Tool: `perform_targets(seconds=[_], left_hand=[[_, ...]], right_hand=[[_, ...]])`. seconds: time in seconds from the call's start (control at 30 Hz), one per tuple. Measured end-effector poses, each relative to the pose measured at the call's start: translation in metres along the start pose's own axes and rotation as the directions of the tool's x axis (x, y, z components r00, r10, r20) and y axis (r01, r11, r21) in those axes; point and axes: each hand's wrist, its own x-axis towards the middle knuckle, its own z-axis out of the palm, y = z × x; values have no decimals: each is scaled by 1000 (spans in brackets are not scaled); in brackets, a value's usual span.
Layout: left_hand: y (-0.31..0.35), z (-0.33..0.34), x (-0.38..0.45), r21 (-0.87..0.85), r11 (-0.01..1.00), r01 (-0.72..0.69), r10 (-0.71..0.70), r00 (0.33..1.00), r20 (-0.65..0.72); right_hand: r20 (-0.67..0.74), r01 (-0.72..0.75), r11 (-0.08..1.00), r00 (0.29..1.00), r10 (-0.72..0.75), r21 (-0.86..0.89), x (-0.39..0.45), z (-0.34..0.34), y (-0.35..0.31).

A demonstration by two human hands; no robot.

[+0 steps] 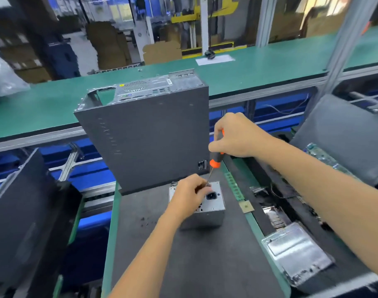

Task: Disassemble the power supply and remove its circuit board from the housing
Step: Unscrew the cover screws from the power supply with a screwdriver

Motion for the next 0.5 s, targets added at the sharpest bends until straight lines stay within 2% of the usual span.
perform_targets(seconds=[0.07,0.13,0.23,0.5], left_hand=[[8,11,3,30,999,-15,12,996,94],[13,19,3,111,991,-76,64,992,107],[18,29,0,148,984,-99,86,992,92],[25,39,-2,133,991,-34,35,999,-3]], right_hand=[[-32,1,999,999,-2,-42,-10,-8,6],[-50,2,998,999,-6,-70,-17,-14,11],[-68,13,994,997,-20,-107,-23,-17,16],[-44,30,992,998,-35,-122,-26,-10,19]])
